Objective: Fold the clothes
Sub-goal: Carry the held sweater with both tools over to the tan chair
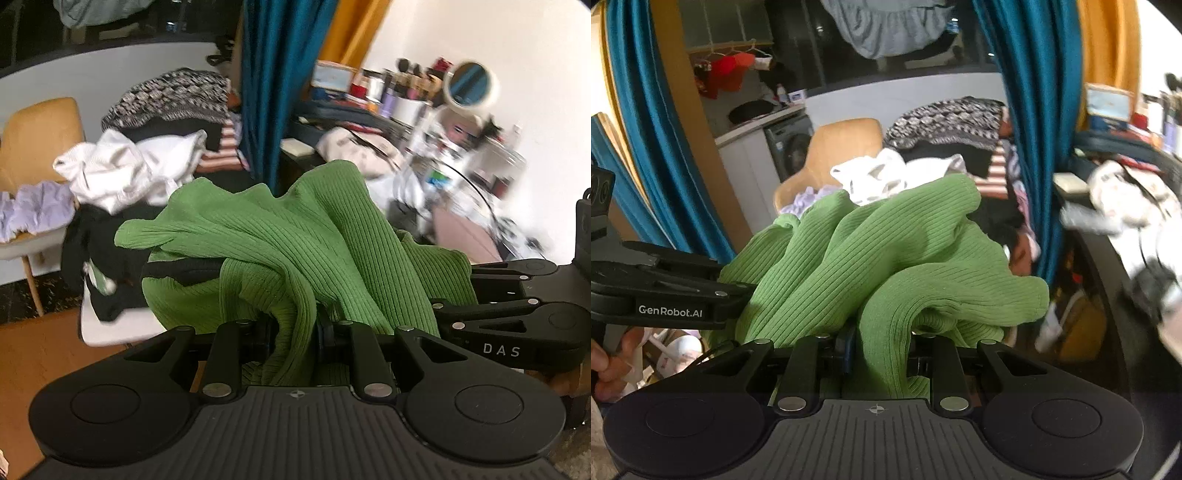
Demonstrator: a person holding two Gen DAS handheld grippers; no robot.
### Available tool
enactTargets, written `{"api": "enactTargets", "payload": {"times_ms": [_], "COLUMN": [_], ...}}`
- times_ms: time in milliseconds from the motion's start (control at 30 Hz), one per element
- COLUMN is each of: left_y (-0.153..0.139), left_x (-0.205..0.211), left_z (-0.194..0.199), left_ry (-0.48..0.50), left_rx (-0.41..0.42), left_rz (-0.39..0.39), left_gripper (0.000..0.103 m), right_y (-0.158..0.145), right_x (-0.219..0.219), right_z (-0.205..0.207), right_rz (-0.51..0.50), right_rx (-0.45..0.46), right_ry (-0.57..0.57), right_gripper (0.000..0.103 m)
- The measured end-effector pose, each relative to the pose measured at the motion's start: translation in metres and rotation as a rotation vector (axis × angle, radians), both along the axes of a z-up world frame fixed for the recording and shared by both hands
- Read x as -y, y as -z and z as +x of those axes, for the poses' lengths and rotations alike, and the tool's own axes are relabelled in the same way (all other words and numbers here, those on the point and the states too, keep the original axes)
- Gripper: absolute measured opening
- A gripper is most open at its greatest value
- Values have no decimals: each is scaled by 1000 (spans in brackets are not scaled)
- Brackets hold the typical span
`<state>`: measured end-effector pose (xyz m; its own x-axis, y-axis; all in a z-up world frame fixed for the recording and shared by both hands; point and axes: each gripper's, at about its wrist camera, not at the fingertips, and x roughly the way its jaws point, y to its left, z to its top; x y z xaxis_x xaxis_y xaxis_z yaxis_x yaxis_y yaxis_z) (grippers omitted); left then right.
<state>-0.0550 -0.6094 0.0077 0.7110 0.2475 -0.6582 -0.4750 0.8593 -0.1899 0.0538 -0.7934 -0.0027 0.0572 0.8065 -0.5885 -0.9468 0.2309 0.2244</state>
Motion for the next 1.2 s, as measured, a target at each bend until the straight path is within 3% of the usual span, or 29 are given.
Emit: {"api": "enactTargets", "payload": {"times_ms": [333, 600, 867, 1200], "left_y": [-3, -2, -14, -36], "left_x": [-78, -139, -240, -416], "left_z": [56, 58, 17, -93], "left_ry": [-87, -118, -122, -129], "left_rx": [1, 11, 89, 114], "left_rz": [3, 3, 14, 18], "left_gripper": [19, 19, 19, 19], "right_y": [-8, -5, -25, -58], "right_x": [-92, -155, -254, -445], "right_z": [82, 91, 56, -38], "right_rz": [21, 18, 41, 36], "right_rx": [-13, -15, 34, 76], "right_ry": [-84, -109, -109, -122], "right_gripper": [21, 21, 21, 21]}}
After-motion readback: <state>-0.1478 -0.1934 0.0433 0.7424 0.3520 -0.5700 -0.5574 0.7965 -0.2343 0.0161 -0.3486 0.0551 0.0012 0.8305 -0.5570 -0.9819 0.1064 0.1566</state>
